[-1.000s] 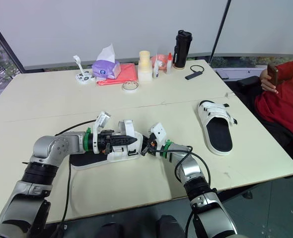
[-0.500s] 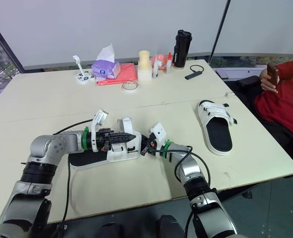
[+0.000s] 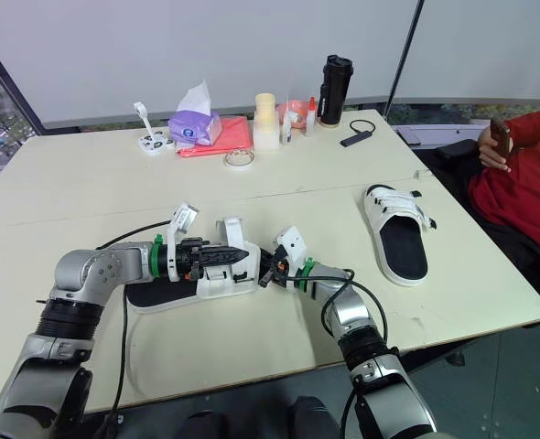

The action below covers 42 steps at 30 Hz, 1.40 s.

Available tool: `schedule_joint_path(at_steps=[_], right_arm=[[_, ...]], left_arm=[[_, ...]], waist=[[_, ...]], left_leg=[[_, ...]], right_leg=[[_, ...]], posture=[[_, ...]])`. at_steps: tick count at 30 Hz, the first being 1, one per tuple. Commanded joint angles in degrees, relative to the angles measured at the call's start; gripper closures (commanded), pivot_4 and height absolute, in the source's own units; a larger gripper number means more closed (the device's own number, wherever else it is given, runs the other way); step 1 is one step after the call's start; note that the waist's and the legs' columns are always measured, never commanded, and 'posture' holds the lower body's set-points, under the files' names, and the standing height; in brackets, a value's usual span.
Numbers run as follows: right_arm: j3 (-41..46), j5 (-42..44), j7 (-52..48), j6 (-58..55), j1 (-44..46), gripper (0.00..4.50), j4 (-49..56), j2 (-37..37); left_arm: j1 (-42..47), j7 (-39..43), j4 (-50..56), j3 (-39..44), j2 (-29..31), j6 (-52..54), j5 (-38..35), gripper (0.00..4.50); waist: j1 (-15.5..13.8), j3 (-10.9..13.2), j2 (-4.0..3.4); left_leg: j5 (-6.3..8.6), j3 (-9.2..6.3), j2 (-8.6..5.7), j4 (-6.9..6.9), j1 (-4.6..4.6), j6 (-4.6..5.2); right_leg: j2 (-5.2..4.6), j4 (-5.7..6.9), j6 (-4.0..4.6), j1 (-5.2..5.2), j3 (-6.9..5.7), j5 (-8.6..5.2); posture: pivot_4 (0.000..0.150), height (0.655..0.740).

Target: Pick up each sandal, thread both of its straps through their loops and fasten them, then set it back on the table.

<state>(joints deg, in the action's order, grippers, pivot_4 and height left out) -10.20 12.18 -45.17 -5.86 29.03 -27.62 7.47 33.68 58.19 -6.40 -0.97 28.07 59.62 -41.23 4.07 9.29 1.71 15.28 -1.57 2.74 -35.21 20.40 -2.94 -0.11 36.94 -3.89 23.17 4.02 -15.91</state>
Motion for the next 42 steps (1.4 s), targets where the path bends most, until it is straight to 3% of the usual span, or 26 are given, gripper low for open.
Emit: schedule_joint_path(at_steps=[1, 6, 15, 25, 42], right_arm=[[-0.6, -2.9, 2.6, -4.5, -3.1, 4.5, -6.0, 0.6], [-0.7, -3.0, 2.7, -4.4, -3.0, 4.5, -6.3, 0.4], [-0.7, -2.9, 2.9, -4.4, -3.3, 4.5, -6.2, 0.3], [-0.6, -2.8, 2.9, -4.4, -3.2, 4.5, -6.4, 0.2], [-0.5, -2.8, 3.0, -4.1, -3.2, 4.5, -7.1, 0.0]], left_arm=[[-0.6, -0.2, 1.5, 0.0, -0.3, 0.9, -0.8, 4.47], [0.7, -1.6, 1.5, 1.9, -2.2, 2.9, -2.9, 4.47], [-1.6, -0.3, 2.8, -0.8, 0.0, 1.9, -1.1, 4.47], [-3.7, 1.2, 2.3, -6.2, 3.2, -10.1, 7.8, 4.47], [-2.3, 7.6, 11.6, -11.6, 6.9, -17.4, 11.9, 4.47]], waist=[[0.0, 0.0, 0.0], [0.0, 0.0, 0.0], [0.1, 0.0, 0.0], [0.0, 0.0, 0.0], [0.1, 0.0, -0.01]], left_leg=[[0.0, 0.0, 0.0, 0.0, 0.0, 0.0], [0.0, 0.0, 0.0, -0.01, 0.01, 0.0], [0.0, 0.0, 0.0, 0.02, -0.01, 0.0], [0.0, 0.01, 0.02, 0.04, -0.03, 0.0], [0.0, 0.03, 0.04, 0.06, -0.01, 0.0]], right_leg=[[0.0, 0.0, 0.0, 0.0, 0.0, 0.0], [0.0, 0.0, -0.01, 0.0, 0.0, 0.0], [0.0, 0.0, -0.01, 0.01, 0.01, 0.0], [0.0, -0.01, 0.03, 0.01, 0.04, -0.01], [0.01, -0.01, 0.05, 0.06, 0.1, -0.04]], posture=[[0.15, 0.74], [0.15, 0.74], [0.15, 0.74], [0.15, 0.74], [0.15, 0.74]])
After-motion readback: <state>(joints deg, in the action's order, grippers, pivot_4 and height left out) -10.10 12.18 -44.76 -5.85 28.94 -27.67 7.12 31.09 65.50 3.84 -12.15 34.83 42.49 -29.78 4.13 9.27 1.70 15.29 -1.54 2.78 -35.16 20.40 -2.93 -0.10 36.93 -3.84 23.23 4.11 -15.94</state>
